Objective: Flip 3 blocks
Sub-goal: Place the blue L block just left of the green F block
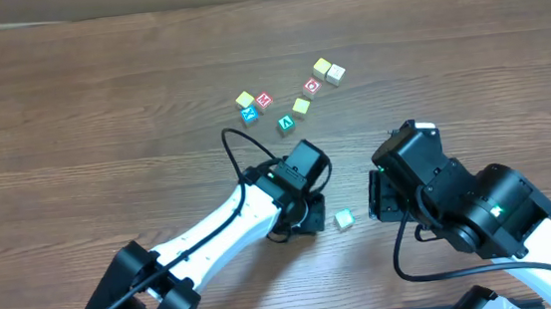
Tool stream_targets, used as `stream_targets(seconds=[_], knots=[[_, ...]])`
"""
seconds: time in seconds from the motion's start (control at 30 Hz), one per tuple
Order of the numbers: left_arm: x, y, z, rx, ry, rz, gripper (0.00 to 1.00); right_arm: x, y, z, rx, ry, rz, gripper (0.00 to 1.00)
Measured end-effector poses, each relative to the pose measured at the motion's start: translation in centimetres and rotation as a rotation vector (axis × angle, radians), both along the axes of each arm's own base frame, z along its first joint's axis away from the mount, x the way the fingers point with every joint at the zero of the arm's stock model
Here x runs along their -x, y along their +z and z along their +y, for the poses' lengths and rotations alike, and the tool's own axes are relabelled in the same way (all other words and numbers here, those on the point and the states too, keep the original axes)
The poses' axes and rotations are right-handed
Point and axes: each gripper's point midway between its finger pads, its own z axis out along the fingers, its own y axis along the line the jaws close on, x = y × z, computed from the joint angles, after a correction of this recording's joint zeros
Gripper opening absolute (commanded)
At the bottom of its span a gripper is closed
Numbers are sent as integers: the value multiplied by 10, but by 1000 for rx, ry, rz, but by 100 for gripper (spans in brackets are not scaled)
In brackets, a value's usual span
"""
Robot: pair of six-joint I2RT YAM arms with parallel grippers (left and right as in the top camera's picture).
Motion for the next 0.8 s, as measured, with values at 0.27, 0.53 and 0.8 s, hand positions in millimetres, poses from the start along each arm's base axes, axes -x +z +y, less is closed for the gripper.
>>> stream_targets(seconds=[0.27, 0.53, 0.8], knots=[[8, -1, -10, 10, 47, 14, 5, 2, -2, -2, 7, -7, 8, 69], [0, 0, -14, 25, 73, -12, 7, 2, -2, -1, 4, -7, 13, 69], [6, -21, -10, 45, 87, -19, 9, 3, -3, -1, 0, -9, 19, 69]])
